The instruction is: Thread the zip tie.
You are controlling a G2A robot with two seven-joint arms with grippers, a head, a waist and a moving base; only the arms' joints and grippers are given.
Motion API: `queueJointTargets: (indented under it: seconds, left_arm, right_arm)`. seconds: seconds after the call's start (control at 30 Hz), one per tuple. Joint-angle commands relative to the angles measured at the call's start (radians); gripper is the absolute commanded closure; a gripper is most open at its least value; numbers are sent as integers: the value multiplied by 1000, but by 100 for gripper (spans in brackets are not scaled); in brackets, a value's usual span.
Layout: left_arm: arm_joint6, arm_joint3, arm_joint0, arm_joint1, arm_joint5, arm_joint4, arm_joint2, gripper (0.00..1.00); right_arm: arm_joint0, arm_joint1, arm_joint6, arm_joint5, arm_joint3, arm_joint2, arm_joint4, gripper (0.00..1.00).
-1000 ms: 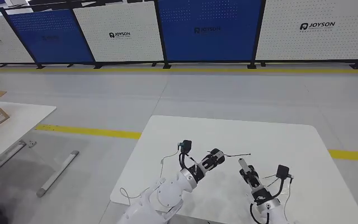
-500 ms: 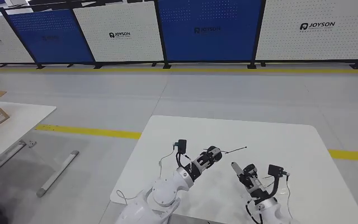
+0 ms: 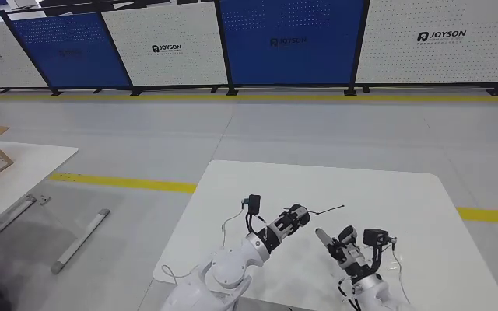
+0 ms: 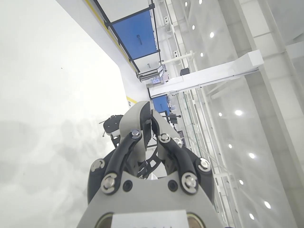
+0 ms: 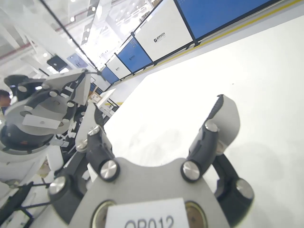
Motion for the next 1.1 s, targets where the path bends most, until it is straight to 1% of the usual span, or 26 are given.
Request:
queueJointTargets:
  seconds: [0.0,0.03,0.1,0.37,0.47,0.5,0.53,0.57,0.6,0.67,0.73,0.87,1.07]
  left_arm:
    - [-6,-5,-2,-1,12,4,7,100]
    - [-4,-6,-3,-1,16,6,9,100]
    - [2,-7,-4,-2,19,11,10,100]
    - [2,-7,-4,-2,19,11,10,100]
    - [8,-8,-3,-4,19,11,23,100]
    - [8,-8,-5,-5,20,12,26,100]
    - [9,-8,-6,-6,21,12,30,100]
    - [9,-6,-9,-7,24,14,34,100]
    - [9,-4,-11,-7,26,14,36,100]
    - [6,-1,-14,-9,30,11,41,100]
    - [0,1,-16,-10,29,3,43,100]
    - [4,8,-18,-11,24,-4,44,100]
    - [8,18,-21,-14,29,-2,49,100]
  right_arm:
    - [8,2,-19,-10,15,-8,-81,0]
    - [11,1,-35,-7,20,-9,-99,0]
    - [12,-1,-94,16,30,-12,-124,0]
    - [11,-2,-85,21,27,-17,-124,0]
    - [16,-5,-81,20,29,-20,-95,0]
    - [20,-6,-80,22,31,-20,-90,6]
    - [22,-6,-79,22,33,-21,-83,29]
    - [25,-7,-77,21,35,-23,-77,31]
    - [27,-8,-75,20,37,-23,-76,27]
    - [30,-8,-75,11,39,-26,-66,48]
    - [32,-9,-69,0,43,-26,-59,53]
    - [38,-8,-60,-30,49,-25,-43,56]
    - [35,-7,-71,-54,47,-24,-57,57]
